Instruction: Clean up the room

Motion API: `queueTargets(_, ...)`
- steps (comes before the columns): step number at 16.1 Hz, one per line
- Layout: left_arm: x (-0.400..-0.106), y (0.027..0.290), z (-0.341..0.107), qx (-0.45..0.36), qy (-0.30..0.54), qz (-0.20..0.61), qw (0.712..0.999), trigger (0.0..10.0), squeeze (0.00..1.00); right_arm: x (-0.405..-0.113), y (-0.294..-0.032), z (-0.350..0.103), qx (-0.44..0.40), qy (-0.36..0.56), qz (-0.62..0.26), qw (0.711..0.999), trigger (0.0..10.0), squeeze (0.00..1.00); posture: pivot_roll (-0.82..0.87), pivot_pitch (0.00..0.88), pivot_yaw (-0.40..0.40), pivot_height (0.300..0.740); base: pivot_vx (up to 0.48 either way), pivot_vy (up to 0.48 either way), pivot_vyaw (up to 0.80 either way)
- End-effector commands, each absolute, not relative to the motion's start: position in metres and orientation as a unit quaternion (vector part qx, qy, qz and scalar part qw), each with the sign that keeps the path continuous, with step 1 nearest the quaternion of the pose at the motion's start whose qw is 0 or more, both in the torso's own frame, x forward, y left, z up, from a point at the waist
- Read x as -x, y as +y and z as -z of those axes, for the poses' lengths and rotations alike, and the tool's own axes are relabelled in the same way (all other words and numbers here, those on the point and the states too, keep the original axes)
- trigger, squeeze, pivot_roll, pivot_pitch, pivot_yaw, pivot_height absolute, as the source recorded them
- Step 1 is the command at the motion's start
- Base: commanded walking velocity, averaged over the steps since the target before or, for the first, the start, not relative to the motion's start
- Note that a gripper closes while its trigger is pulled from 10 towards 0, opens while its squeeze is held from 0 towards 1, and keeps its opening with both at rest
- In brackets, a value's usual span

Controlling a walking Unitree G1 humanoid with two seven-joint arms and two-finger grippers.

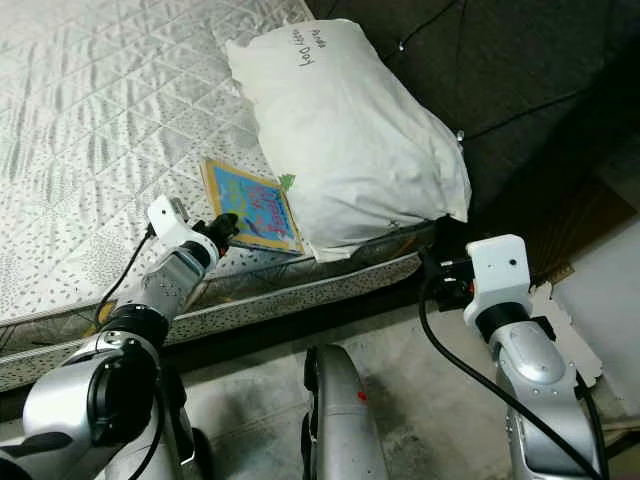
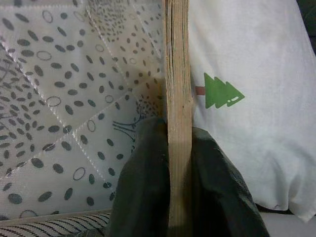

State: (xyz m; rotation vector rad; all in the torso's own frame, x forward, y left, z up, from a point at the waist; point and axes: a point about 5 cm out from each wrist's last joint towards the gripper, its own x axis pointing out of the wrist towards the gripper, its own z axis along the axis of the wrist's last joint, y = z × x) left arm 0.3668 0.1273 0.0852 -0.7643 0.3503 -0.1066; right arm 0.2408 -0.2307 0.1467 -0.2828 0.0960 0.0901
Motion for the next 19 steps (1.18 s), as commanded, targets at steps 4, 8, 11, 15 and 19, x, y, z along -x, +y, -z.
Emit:
queueTargets(4, -0.366, 0.121, -0.080, 0.366, 0.196, 0.057, 0.908, 10.0, 1.00, -0.241, -0.234, -0.155, 0.153, 0.043, -0.044, 0.986, 10.0, 0.00, -0.38, 0.157, -0.126, 0.592, 0.000, 0.000, 0.00)
queueTargets(8, -0.368, 0.140, -0.081, 0.327, 0.202, 0.033, 0.922, 10.0, 1.00, -0.249, -0.225, -0.155, 0.145, 0.036, -0.053, 0.987, 10.0, 0.00, -0.36, 0.139, -0.120, 0.592, 0.000, 0.000, 0.00)
queueTargets(11, -0.366, 0.159, -0.077, 0.247, 0.219, 0.014, 0.944, 10.0, 1.00, -0.255, -0.219, -0.153, 0.137, 0.030, -0.057, 0.989, 10.0, 0.00, -0.33, 0.120, -0.112, 0.592, 0.000, 0.000, 0.00)
queueTargets(15, -0.364, 0.165, -0.074, 0.224, 0.228, 0.010, 0.948, 10.0, 1.00, -0.259, -0.216, -0.153, 0.135, 0.026, -0.059, 0.989, 10.0, 0.00, -0.33, 0.117, -0.111, 0.592, 0.000, 0.000, 0.00)
queueTargets(19, -0.360, 0.198, -0.074, 0.125, 0.205, -0.050, 0.969, 10.0, 1.00, -0.279, -0.194, -0.151, 0.100, -0.004, -0.073, 0.992, 4.7, 0.62, -0.25, 0.058, -0.075, 0.592, 0.000, 0.000, 0.00)
